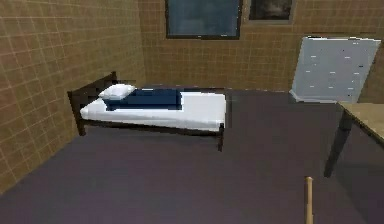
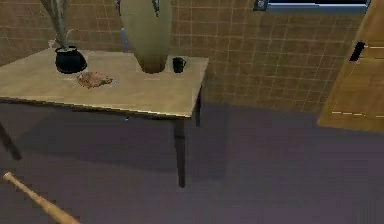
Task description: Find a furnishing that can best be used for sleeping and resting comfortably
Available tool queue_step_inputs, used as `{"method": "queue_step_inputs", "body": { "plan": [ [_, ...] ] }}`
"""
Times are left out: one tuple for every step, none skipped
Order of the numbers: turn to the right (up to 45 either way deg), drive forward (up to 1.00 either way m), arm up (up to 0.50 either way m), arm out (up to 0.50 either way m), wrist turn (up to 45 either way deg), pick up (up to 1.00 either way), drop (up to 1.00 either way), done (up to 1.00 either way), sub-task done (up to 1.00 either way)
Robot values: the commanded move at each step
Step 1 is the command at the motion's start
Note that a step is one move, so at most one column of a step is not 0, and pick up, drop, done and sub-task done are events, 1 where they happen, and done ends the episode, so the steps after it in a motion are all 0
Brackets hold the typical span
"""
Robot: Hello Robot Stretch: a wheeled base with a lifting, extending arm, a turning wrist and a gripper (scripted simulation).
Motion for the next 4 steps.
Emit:
{"method": "queue_step_inputs", "body": {
  "plan": [
    [0.0,0.55,0.0,0.0,0.0,0.0,0.0,0.0,0.0],
    [21.0,0.0,0.0,0.0,0.0,0.0,0.0,0.0,0.0],
    [0.0,0.05,0.0,0.0,0.0,0.0,0.0,0.0,0.0],
    [0.0,0.75,0.0,0.0,0.0,0.0,0.0,0.0,0.0]
  ]
}}
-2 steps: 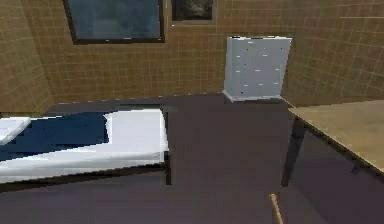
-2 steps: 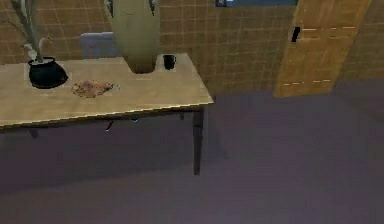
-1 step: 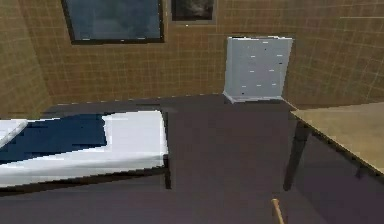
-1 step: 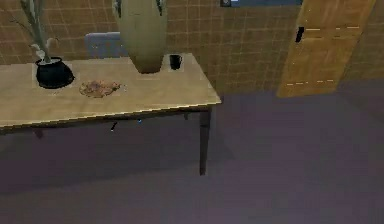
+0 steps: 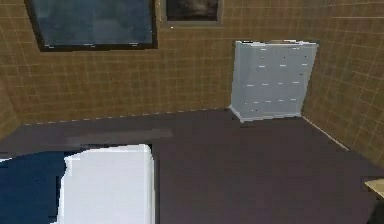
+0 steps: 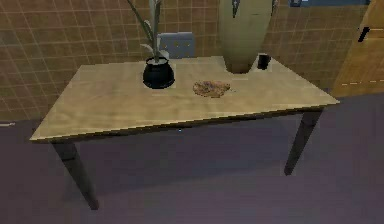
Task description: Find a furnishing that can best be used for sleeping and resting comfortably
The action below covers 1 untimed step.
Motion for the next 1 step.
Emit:
{"method": "queue_step_inputs", "body": {
  "plan": [
    [-24.0,0.0,0.0,0.0,0.0,0.0,0.0,0.0,0.0]
  ]
}}
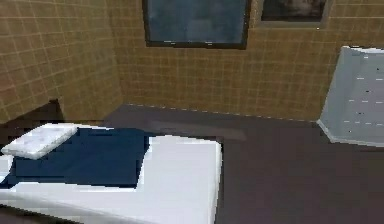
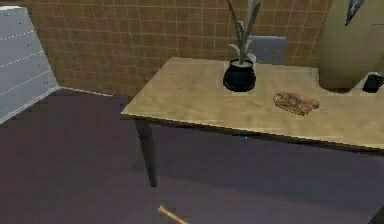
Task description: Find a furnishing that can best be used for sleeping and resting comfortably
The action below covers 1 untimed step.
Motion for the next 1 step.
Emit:
{"method": "queue_step_inputs", "body": {
  "plan": [
    [0.0,0.05,0.0,0.0,0.0,0.0,0.0,0.0,0.0]
  ]
}}
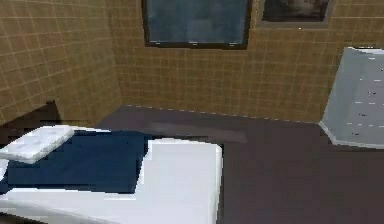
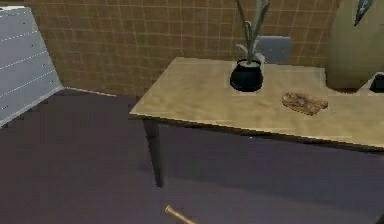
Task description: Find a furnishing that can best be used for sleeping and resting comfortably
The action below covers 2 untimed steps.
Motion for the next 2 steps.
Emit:
{"method": "queue_step_inputs", "body": {
  "plan": [
    [-27.0,0.0,0.0,0.0,0.0,0.0,0.0,0.0,0.0],
    [0.0,0.0,0.0,0.0,0.0,0.0,0.0,1.0,0.0]
  ]
}}
